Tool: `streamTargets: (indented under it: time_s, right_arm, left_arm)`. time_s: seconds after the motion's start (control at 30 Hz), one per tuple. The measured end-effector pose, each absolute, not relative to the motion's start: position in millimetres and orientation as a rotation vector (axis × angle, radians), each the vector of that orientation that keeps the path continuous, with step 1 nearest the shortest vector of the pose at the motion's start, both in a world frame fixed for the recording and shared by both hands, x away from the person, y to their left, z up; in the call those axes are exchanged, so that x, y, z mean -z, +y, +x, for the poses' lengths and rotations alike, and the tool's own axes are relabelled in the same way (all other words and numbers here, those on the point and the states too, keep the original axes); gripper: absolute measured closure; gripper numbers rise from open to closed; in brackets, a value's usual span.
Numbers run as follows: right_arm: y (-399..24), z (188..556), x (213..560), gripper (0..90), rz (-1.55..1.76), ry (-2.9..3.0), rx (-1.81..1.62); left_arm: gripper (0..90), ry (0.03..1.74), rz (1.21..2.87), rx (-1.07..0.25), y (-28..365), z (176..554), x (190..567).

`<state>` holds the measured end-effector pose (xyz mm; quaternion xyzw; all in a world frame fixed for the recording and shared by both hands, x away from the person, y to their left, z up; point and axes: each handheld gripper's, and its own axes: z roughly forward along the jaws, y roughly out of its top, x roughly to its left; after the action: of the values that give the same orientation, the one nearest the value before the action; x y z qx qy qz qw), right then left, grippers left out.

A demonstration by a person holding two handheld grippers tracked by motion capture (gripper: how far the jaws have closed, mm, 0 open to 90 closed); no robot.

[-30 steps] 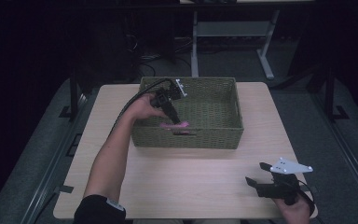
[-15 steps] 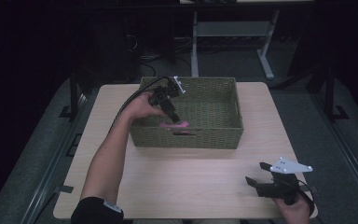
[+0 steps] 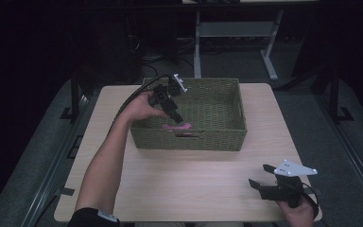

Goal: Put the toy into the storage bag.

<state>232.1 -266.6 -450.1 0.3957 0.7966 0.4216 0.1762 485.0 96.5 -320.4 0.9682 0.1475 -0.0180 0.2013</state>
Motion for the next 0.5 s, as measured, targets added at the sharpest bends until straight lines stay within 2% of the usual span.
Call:
streamTargets:
  time_s: [0.33, 0.5]
  right_arm:
    - [-266.2, 232.1, 450.6, 20.9, 1.131, 2.259, -1.187]
    - [-266.7, 232.9, 451.0, 21.0, 1.128, 2.255, -1.181]
  left_arm:
    - [28.5, 0.424, 2.617, 0.018, 112.2, 467.5, 311.9]
    - [27.5, 0.422, 2.643, 0.004, 115.0, 457.4, 308.4]
